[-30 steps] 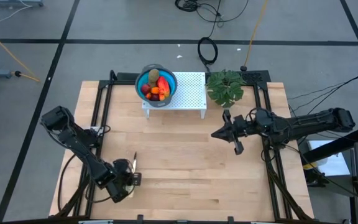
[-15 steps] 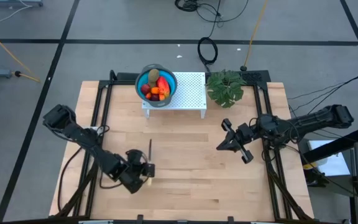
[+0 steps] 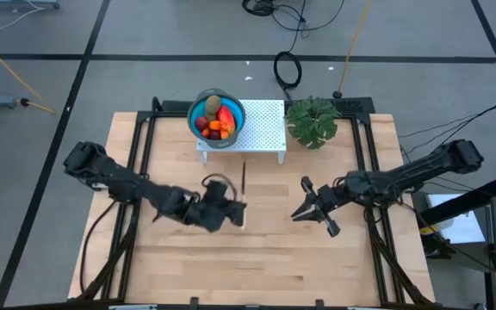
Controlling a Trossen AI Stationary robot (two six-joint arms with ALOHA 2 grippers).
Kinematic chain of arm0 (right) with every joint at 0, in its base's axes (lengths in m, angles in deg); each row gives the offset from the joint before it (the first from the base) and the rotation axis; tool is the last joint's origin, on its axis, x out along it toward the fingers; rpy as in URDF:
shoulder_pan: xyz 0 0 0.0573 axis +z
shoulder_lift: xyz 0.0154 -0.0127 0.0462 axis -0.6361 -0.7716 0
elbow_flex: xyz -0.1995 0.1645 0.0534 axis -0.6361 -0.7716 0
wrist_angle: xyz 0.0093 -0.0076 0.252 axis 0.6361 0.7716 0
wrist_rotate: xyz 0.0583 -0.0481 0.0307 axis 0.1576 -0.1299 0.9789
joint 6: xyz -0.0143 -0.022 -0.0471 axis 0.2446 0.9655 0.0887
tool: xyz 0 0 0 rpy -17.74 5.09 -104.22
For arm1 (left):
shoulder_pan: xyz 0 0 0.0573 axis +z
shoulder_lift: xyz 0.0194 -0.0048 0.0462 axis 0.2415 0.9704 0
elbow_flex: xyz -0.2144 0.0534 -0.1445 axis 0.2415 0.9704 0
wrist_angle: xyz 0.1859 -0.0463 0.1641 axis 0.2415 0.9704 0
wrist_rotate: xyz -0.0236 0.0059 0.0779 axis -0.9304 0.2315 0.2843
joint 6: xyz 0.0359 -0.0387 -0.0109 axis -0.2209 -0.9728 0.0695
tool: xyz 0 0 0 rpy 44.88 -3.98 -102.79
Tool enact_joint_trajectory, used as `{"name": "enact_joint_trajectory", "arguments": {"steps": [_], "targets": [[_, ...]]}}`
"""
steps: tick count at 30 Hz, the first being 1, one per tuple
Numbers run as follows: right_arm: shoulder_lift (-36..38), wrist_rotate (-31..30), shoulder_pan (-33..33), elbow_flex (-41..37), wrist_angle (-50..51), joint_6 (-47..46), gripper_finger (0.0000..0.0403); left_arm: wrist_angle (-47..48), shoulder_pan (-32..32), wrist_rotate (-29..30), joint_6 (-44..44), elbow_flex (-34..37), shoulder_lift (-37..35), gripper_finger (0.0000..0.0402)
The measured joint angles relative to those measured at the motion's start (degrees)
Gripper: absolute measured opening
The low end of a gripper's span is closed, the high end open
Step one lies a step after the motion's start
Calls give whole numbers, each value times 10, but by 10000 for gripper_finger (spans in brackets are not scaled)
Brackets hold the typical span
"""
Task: Pick & Place Fruit
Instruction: Put the table knife on the shelf
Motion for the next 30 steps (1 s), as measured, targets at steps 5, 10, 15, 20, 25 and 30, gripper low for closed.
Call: {"name": "enact_joint_trajectory", "arguments": {"steps": [5,10,15,20,25,30], "targets": [[-31,-30,-1,0,-1,-2,85,-10,44,0,126,-66,0,41],[-50,-54,-10,0,-33,0,135,-23,78,0,236,-116,0,33],[-54,-105,-31,0,-77,25,176,-29,109,-2,317,-151,-1,39],[-54,-200,-52,7,-104,80,205,-41,136,-2,375,-167,-1,40],[-59,-269,-76,45,-106,122,222,-68,159,-4,422,-168,-1,36],[-87,-304,-92,93,-101,119,228,-78,180,-4,453,-168,-1,43]]}}
